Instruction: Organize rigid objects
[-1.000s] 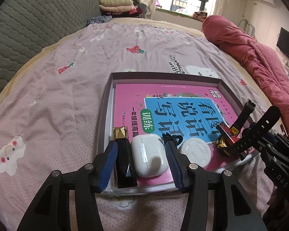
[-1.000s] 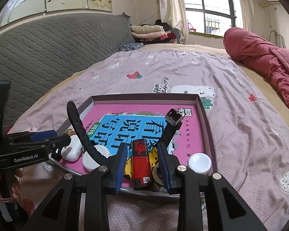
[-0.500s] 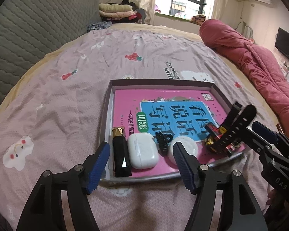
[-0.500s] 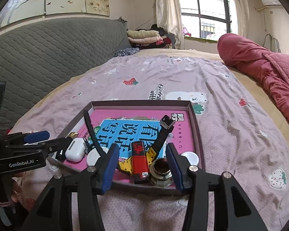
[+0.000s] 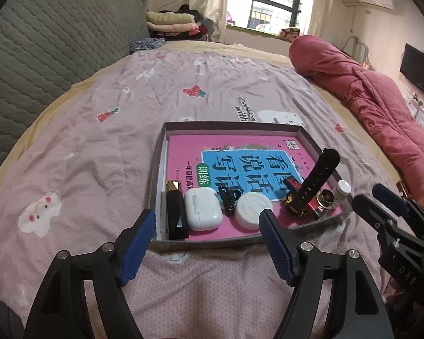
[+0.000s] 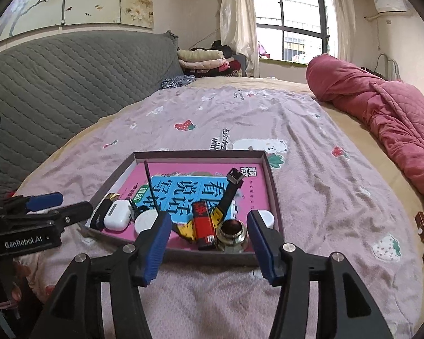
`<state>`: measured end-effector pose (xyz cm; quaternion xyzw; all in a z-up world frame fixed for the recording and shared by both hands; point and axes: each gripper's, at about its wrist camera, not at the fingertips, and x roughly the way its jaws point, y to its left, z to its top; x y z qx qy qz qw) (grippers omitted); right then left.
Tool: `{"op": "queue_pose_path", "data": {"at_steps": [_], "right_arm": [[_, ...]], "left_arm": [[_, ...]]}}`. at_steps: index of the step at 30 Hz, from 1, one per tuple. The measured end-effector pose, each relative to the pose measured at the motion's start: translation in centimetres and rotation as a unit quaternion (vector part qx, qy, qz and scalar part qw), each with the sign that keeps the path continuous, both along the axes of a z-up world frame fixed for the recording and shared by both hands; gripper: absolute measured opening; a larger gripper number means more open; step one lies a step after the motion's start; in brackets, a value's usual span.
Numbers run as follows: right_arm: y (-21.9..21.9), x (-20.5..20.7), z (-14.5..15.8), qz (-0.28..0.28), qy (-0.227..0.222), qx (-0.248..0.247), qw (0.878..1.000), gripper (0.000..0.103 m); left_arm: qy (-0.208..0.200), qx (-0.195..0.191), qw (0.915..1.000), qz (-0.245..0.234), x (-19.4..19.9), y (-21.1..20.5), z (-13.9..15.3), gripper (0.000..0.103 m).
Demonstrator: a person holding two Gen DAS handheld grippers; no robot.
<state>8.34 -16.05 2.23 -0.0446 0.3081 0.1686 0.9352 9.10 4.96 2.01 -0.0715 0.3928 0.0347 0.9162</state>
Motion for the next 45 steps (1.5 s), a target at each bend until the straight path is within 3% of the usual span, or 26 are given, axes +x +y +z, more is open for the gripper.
{"op": "queue_pose_path", "data": {"at_steps": [14,29,36,45], "right_arm": [[-0.6,-3.2,0.8,-0.014,0.006,-0.004,1.000,0.056],[-0.6,-4.8,-1.9,-0.018,0.040,-0.015,0.999,0.056],[-0.7,-4.6,-3.3,-0.017,0.046,-0.025,0.998,0.056],[-0.6,-4.2,-4.0,-0.015,0.055,-0.028,0.998,0.056]], "left_arm": [[-0.001,0.008,0.9999,0.010,-3.3,-0.5,1.0,0.077],[0.041,0.002,0.9991,-0.011,-5.7,-3.0,-2.7,0.077],[0.043,0.021,0.9988,-0.002,-5.6,-3.4,-3.7,0.077],[0.046,0.014,0.9988,-0.005,-5.1,-3.3,-4.3,0.077]]}}
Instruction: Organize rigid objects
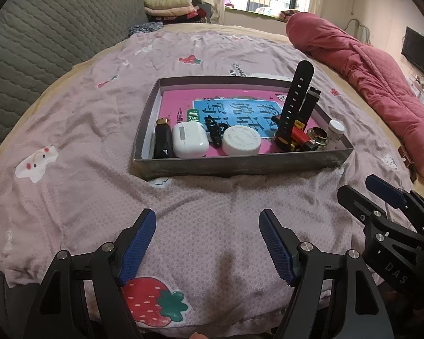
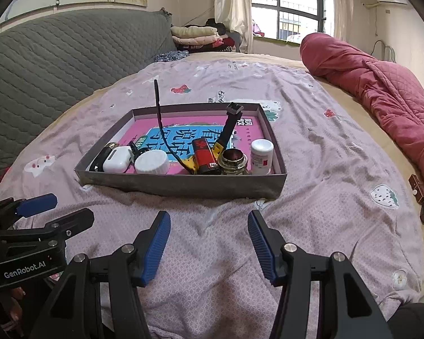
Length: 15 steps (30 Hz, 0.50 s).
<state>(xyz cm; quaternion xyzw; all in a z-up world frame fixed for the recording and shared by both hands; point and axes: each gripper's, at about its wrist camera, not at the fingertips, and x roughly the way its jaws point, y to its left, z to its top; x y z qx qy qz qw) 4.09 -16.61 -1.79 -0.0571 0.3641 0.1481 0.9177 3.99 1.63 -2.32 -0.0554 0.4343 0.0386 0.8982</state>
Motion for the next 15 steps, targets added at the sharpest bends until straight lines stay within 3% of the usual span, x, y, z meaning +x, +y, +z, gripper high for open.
{"op": "queue_pose_path", "data": {"at_steps": [15], "right_arm": [[-0.04,0.44,-0.91,0.001,0.013,-0.005,1.000,0.056]], "left_arm": [[0.012,-0.001,0.9999,0.003,0.65,-0.08,-0.94,0.077]]}}
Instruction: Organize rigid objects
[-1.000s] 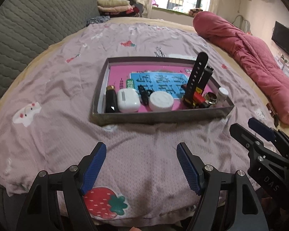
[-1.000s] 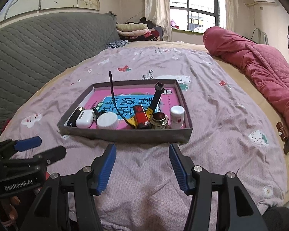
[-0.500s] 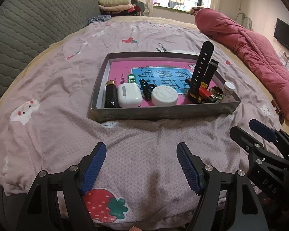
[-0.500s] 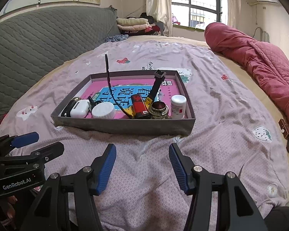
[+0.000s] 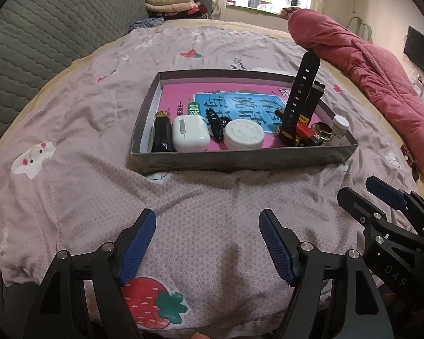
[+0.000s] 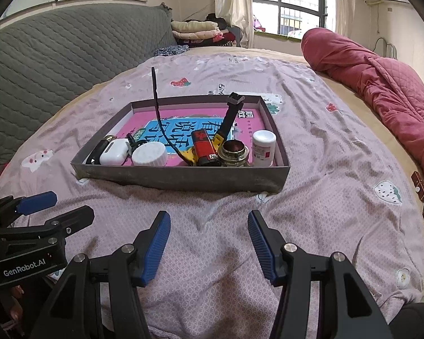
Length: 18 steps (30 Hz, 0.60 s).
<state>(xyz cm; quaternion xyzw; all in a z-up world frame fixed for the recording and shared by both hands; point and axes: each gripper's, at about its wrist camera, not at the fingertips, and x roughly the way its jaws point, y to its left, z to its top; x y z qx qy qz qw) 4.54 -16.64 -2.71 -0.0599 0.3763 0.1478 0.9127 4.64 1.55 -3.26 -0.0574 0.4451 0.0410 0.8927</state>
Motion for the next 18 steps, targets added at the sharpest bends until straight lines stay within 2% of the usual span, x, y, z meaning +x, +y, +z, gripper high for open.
{"op": "queue_pose_path", "data": {"at_steps": [9,18], "right_arm": [[0.30,0.14,-0.38,0.003,0.002,-0.006,1.000,0.056],[0.41,0.28,-0.70,0.004,0.006,-0.012,1.000,0.056]], "left_arm": [[0.006,0.008,0.9999,0.010,0.40,0.16,-0.82,0.077],[-0.005,0.006,0.9999,0.011,0.40,0.31,-0.67,0.077]]}}
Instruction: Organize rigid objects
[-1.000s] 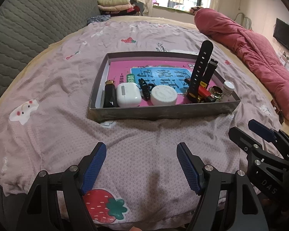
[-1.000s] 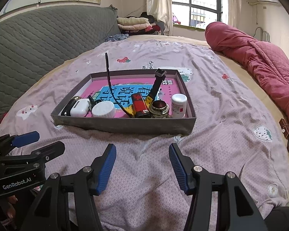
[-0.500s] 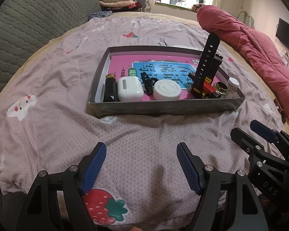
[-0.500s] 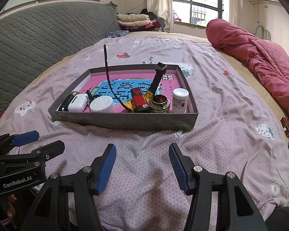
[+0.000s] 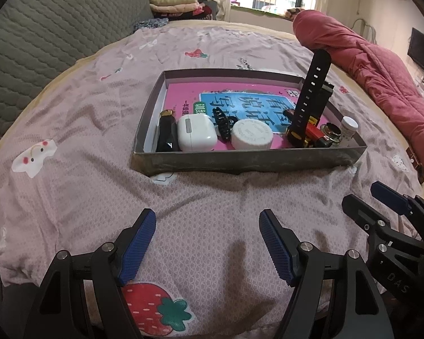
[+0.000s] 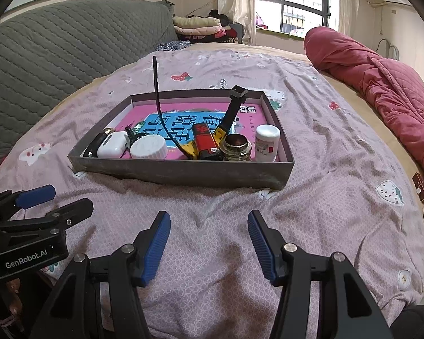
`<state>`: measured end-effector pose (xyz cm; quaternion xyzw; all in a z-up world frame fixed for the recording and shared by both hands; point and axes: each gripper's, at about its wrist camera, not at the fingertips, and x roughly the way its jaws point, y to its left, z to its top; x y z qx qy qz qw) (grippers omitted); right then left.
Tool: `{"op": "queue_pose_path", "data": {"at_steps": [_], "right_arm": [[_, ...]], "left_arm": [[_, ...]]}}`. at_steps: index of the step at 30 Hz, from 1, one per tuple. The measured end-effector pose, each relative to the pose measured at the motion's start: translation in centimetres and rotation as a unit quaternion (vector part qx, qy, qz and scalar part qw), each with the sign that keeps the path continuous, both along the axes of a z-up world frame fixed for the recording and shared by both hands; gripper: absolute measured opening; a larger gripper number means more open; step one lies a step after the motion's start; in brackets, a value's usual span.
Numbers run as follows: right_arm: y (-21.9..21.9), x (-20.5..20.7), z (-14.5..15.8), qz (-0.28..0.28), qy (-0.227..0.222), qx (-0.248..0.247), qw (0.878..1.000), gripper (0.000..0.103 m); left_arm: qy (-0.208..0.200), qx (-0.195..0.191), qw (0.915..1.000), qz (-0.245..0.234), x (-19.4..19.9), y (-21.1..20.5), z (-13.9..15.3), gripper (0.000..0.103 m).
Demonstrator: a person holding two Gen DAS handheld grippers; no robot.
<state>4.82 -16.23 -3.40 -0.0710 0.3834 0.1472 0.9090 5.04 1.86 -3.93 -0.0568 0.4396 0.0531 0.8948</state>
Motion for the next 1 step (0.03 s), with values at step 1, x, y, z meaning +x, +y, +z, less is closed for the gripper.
{"op": "queue_pose_path", "data": {"at_steps": [1], "right_arm": [[-0.01,0.01,-0.01,0.000,0.000,0.000,1.000,0.056]], "left_arm": [[0.001,-0.001,1.0000,0.000,0.00,0.03,-0.03,0.077]]}}
